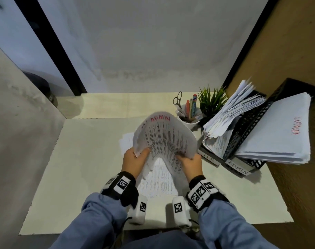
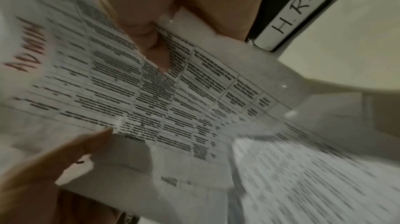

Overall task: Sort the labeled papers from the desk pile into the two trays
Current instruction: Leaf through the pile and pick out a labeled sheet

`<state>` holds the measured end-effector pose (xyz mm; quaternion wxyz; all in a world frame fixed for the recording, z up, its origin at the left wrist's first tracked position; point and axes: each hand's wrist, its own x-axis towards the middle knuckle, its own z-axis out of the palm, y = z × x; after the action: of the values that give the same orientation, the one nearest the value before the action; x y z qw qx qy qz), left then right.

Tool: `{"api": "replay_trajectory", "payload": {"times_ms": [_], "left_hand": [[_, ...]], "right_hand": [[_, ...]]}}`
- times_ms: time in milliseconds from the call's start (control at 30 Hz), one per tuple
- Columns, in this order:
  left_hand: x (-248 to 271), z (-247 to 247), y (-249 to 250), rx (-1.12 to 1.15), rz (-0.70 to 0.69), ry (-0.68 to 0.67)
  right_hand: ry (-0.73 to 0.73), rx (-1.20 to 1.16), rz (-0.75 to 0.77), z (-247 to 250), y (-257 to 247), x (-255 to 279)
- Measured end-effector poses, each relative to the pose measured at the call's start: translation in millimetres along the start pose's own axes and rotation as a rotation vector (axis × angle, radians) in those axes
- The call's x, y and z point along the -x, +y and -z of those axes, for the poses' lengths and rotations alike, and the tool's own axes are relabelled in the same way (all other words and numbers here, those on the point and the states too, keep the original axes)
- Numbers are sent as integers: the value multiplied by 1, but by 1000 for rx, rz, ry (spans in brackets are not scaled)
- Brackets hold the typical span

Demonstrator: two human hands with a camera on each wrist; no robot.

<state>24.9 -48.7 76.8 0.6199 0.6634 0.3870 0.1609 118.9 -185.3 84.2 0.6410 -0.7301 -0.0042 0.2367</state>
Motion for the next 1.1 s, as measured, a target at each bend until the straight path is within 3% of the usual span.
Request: {"api": "replay_trajectory", "payload": {"times_ms": [133, 267, 367, 433, 500, 567, 667, 800, 1000, 1100], "left_hand": [[7, 0, 37, -96, -239, -44], [21, -4, 94, -127, -448, -109], [27, -23, 135, -149, -563, -157], [33, -44, 158, -167, -652, -178], [40, -69, 177, -194, -729, -178], [47, -97, 190, -226, -813, -178], [52, -143, 194, -295, -901, -214], [66, -201, 185, -335, -931, -287], [82, -249, 154, -368, -792, -476], [80, -259, 139, -354, -752, -489]], "right_hand": [[-25, -71, 86, 30, -36, 12], [73, 19, 380, 91, -70, 23], [384, 91, 504, 143, -83, 16], [661, 299, 530, 177, -84, 2], [798, 533, 314, 209, -82, -14], [723, 488, 6, 233, -74, -31], [563, 151, -127, 247, -63, -45], [519, 83, -83, 244, -61, -46], [420, 267, 196, 241, -69, -36], [425, 307, 235, 244, -72, -39]]}}
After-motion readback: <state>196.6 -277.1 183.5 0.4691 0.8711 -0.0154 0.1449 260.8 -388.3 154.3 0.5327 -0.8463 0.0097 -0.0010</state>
